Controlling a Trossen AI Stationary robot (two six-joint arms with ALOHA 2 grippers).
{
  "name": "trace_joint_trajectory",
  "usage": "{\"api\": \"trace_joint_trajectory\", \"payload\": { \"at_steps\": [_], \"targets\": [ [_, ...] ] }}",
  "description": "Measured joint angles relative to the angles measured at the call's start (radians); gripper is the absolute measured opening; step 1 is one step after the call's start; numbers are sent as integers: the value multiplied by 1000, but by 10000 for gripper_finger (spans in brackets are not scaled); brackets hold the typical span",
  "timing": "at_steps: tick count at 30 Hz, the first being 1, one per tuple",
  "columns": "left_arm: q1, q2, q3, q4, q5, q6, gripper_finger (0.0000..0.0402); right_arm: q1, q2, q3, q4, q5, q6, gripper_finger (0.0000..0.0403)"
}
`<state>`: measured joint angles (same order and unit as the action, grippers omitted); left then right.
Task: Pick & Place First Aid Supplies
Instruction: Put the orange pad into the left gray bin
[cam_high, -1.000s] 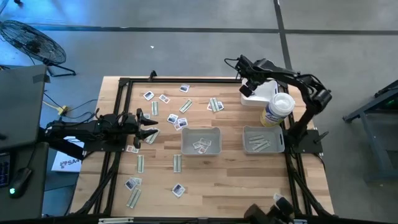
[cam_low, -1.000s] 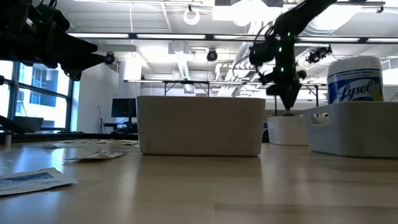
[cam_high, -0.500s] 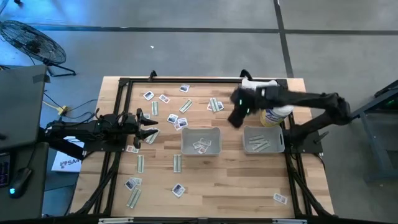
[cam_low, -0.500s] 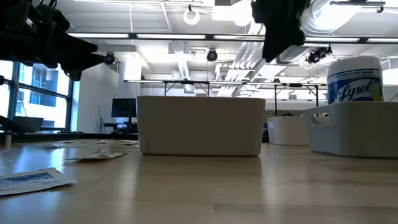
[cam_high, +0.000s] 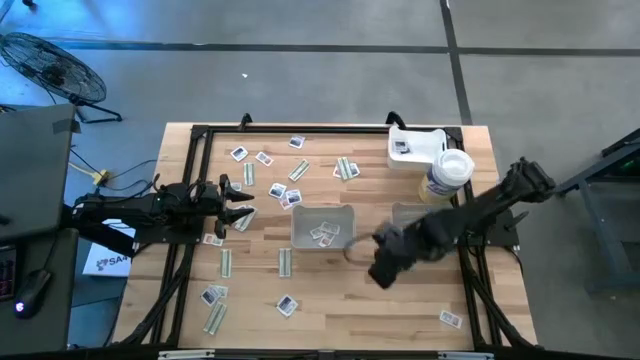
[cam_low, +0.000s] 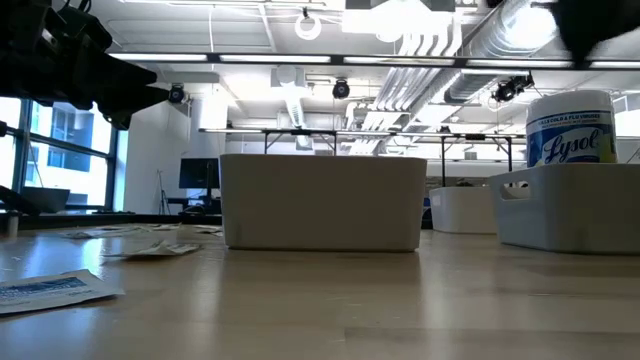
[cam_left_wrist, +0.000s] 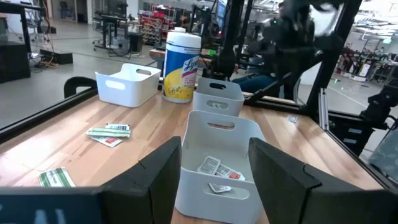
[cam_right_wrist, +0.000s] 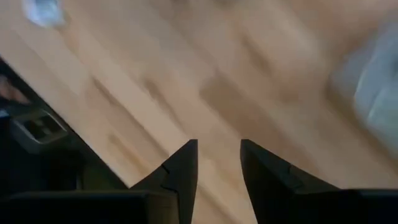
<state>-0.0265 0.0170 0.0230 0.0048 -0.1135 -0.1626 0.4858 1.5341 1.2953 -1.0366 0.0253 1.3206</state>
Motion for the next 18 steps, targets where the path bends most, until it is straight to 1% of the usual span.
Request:
{"api": "trace_joint_trajectory", "payload": {
  "at_steps": [4,9,12,16,18],
  "targets": [
    [0,0,0,0,0,0,186,110,92,0,-15,-126,210,114],
    [0,0,0,0,0,0,186,218,207,0,15,-313,395,114],
    [0,0,0,0,0,0,186,259,264,0,52,-409,435,114],
    [0,0,0,0,0,0,186,294,321,0,62,-458,436,114],
    [0,0,0,0,0,0,186,300,337,-1,59,-502,429,114]
  ]
}}
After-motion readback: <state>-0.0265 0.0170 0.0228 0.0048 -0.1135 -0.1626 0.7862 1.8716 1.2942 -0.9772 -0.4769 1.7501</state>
